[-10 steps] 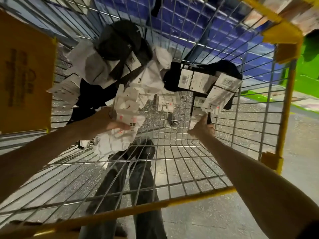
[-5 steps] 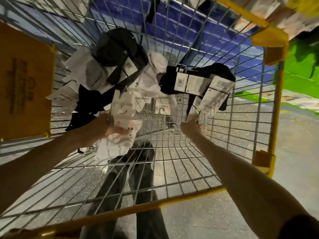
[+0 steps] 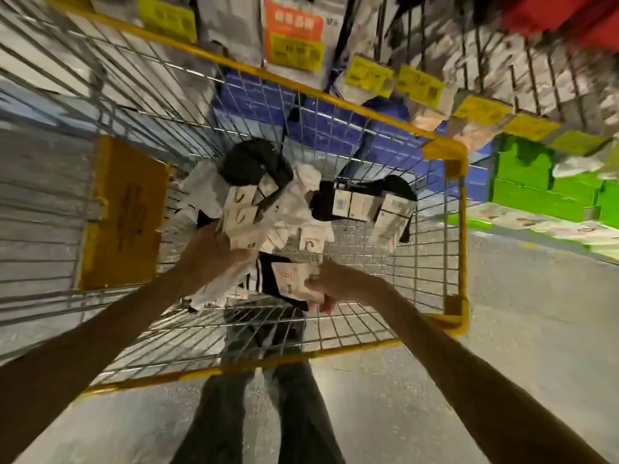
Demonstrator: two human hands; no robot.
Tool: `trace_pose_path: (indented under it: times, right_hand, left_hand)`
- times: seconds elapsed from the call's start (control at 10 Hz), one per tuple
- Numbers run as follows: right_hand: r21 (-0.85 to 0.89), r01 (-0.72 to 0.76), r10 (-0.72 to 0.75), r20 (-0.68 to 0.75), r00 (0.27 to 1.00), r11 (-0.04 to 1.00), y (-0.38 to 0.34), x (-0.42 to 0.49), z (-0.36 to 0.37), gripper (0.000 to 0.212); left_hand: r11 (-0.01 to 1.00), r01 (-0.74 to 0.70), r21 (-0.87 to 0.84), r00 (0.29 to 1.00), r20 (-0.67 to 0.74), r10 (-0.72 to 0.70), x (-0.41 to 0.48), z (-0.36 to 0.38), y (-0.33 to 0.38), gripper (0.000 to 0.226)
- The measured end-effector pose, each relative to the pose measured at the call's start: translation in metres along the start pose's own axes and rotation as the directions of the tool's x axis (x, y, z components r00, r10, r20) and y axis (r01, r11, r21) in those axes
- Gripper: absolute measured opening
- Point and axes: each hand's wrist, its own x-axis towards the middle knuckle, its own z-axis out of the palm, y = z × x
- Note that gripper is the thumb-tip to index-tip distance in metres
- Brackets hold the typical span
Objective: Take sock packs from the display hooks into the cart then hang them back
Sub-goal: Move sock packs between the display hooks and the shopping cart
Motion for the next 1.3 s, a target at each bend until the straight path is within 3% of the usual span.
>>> trace_pose_path:
  times: [0.1,0.2,0.3,0.4,0.5,0.6,0.7,0.8,0.9,1.0,1.1,1.2,1.3]
  right_hand:
    - [-0.073,0.132,-0.139,-0.104,0.985,0.989,-0.025,-0.068,-0.013,0.016]
    - [-0.137,0.169,-0.197,-0.231,0.953,0.976,-0.051,-0.141,-0.033,0.005]
    - [-0.396,0.164,-0.289,-0.282,0.915,0.903,-0.083,-0.223,-0.051,0.019]
    - [-0.696,0.112,-0.420,-0.291,0.860,0.710,-0.108,-0.293,-0.070,0.015]
    - [-0.673,0.243,-0.583,-0.339,0.739,0.699,-0.138,-0.357,-0.078,0.011]
    - [-0.815,0.181,-0.739,-0.376,0.559,0.551,-0.173,-0.420,-0.074,0.016]
    - [-0.869,0.066,-0.759,-0.389,0.523,0.491,-0.198,-0.463,-0.066,0.029]
    - [-0.877,0.141,-0.852,-0.389,0.352,0.459,-0.200,-0.479,-0.066,0.026]
    - [-0.832,0.252,-0.866,-0.442,0.234,0.493,-0.189,-0.475,-0.067,0.026]
    - [-0.721,0.413,-0.816,-0.567,0.109,0.556,-0.179,-0.463,-0.078,0.031]
    - [-0.593,0.525,-0.748,-0.649,0.137,0.611,-0.177,-0.451,-0.082,0.029]
    - [-0.371,0.671,-0.672,-0.693,0.261,0.642,-0.172,-0.429,-0.077,0.028]
    - [-0.199,0.686,-0.591,-0.701,0.400,0.700,-0.161,-0.390,-0.076,0.026]
  left_hand:
    - [0.990,-0.113,0.080,0.993,0.035,0.110,-0.034,-0.025,0.046,0.051]
    - [0.972,-0.207,0.111,0.977,0.071,0.200,-0.055,-0.048,0.087,0.054]
    - [0.960,-0.280,0.014,0.956,0.097,0.277,-0.082,-0.077,0.133,0.065]
    - [0.927,-0.370,-0.059,0.923,0.086,0.374,-0.108,-0.114,0.191,0.079]
    - [0.884,-0.435,-0.173,0.885,0.098,0.455,-0.133,-0.144,0.241,0.089]
    - [0.827,-0.519,-0.214,0.829,0.110,0.549,-0.190,-0.158,0.323,0.068]
    - [0.786,-0.575,-0.229,0.768,0.182,0.614,-0.236,-0.151,0.357,0.065]
    - [0.658,-0.704,-0.268,0.676,0.035,0.736,-0.257,-0.144,0.366,0.087]
    - [0.601,-0.749,-0.279,0.624,0.009,0.782,-0.264,-0.140,0.351,0.105]
    - [0.610,-0.769,-0.191,0.620,0.005,0.784,-0.260,-0.136,0.347,0.067]
    - [0.675,-0.724,-0.144,0.684,-0.022,0.729,-0.252,-0.123,0.346,0.027]
    - [0.763,-0.573,-0.300,0.802,-0.013,0.597,-0.254,-0.102,0.339,0.022]
    - [0.791,-0.370,-0.488,0.902,0.016,0.432,-0.243,-0.091,0.323,0.025]
